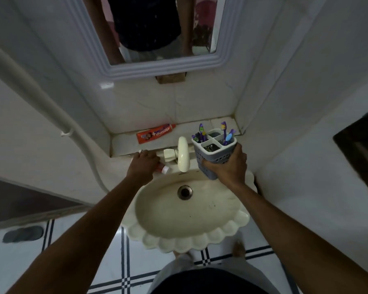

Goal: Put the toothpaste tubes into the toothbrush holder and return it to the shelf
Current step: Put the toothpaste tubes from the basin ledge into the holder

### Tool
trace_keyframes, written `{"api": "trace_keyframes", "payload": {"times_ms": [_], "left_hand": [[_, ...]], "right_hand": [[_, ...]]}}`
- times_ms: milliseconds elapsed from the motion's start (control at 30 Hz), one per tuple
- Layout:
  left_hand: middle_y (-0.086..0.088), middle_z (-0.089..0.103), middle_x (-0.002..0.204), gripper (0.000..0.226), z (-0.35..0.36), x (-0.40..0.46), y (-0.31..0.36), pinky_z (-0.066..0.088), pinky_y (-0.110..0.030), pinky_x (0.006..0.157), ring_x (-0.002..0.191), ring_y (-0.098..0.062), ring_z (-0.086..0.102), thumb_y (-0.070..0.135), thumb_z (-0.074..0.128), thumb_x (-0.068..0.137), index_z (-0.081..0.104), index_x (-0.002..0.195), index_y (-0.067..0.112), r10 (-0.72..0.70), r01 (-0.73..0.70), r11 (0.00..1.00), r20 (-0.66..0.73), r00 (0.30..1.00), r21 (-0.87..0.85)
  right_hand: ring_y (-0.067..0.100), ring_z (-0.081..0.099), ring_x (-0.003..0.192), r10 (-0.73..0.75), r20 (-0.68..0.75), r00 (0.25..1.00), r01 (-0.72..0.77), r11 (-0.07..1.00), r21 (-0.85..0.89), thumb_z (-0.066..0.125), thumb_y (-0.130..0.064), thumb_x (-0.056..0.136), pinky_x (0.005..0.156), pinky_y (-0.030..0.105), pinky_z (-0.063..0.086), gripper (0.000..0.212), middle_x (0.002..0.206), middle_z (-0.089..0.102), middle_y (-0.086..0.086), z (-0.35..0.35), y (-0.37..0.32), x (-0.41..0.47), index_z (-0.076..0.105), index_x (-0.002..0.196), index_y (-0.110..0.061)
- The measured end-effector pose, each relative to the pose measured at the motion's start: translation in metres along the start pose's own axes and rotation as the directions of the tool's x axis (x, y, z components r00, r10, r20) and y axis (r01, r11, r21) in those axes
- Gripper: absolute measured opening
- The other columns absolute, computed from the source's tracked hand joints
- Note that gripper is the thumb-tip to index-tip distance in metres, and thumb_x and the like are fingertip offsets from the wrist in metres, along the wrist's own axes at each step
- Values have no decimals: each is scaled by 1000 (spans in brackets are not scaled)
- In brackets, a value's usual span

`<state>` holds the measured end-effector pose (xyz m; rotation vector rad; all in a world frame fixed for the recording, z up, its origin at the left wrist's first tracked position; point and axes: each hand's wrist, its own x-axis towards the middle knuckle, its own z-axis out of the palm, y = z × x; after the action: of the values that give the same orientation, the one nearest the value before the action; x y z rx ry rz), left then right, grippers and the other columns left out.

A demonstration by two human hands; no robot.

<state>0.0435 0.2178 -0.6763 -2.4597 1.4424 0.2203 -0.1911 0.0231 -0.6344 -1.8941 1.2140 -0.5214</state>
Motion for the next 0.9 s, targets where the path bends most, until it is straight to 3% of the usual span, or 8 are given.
{"api": "trace_keyframes", "payload": {"times_ms": [133, 233, 333, 400, 500, 600, 733, 900], "left_hand": [[-2, 59, 144, 50, 0, 3, -5, 36, -45, 114, 134, -26, 52, 29, 73, 90, 59, 139, 25, 14, -15, 997, 15, 1000, 70], [-3, 72, 124, 37, -4, -9, -19, 49, -45, 106, 113, -26, 68, 35, 69, 94, 55, 128, 28, -98, 114, 967, 83, 992, -228], [-5, 72, 110, 38, -31, -36, -33, 66, -40, 68, 76, -28, 78, 45, 74, 98, 54, 127, 30, -218, 303, 641, 211, 953, -705], [-4, 70, 111, 42, -63, -51, -33, 65, -35, 57, 68, -27, 80, 48, 74, 98, 53, 129, 28, -260, 298, 424, 200, 945, -855], [-4, 72, 108, 43, -124, -52, -18, 65, -36, 54, 70, -31, 80, 42, 75, 98, 55, 132, 25, -284, 207, 333, 111, 952, -920], [-3, 73, 118, 44, -172, -30, 9, 66, -39, 59, 74, -29, 80, 32, 78, 98, 60, 136, 21, -220, 75, 423, -22, 975, -903], [0, 71, 126, 49, -210, 11, 59, 60, -42, 89, 103, -23, 70, 19, 73, 98, 60, 144, 27, -80, -36, 794, -163, 983, -607], [-1, 73, 115, 40, -226, 47, 105, 58, -40, 80, 96, -21, 65, 22, 72, 96, 63, 134, 28, -47, -15, 956, -200, 979, -294]], "right_hand": [[27, 56, 141, 19, 2, 1000, -19, 999, 49, 105, -58, 48, 102, 38, 54, 132, 150, 60, 3, 14, 7, 13, 44, 159, -20], [25, 63, 139, 23, 18, 1000, -25, 996, 90, 106, -62, 47, 107, 44, 62, 135, 152, 60, 1, 23, 16, 17, 41, 157, -17], [25, 67, 137, 23, 56, 998, -28, 996, 86, 110, -59, 52, 104, 36, 61, 132, 152, 62, 5, 26, 24, 14, 39, 153, -12], [24, 67, 137, 17, 81, 997, -27, 991, 128, 109, -62, 51, 106, 36, 61, 135, 153, 63, 6, 27, 30, 11, 37, 153, -12], [20, 68, 135, 31, 119, 992, -51, 984, 173, 105, -74, 48, 107, 41, 62, 140, 152, 63, 1, 23, 35, 6, 33, 154, -20], [21, 69, 130, 35, 140, 990, -57, 986, 156, 100, -81, 49, 105, 44, 62, 134, 146, 64, -3, 14, 40, 4, 34, 150, -24], [25, 66, 131, -15, 205, 979, -7, 994, 109, 98, -77, 61, 102, 40, 60, 124, 145, 58, 1, 4, 38, 10, 32, 150, -20], [26, 65, 132, -28, 241, 970, 7, 996, 90, 94, -81, 58, 105, 45, 61, 128, 146, 57, 2, -6, 40, 16, 31, 152, -20]]}}
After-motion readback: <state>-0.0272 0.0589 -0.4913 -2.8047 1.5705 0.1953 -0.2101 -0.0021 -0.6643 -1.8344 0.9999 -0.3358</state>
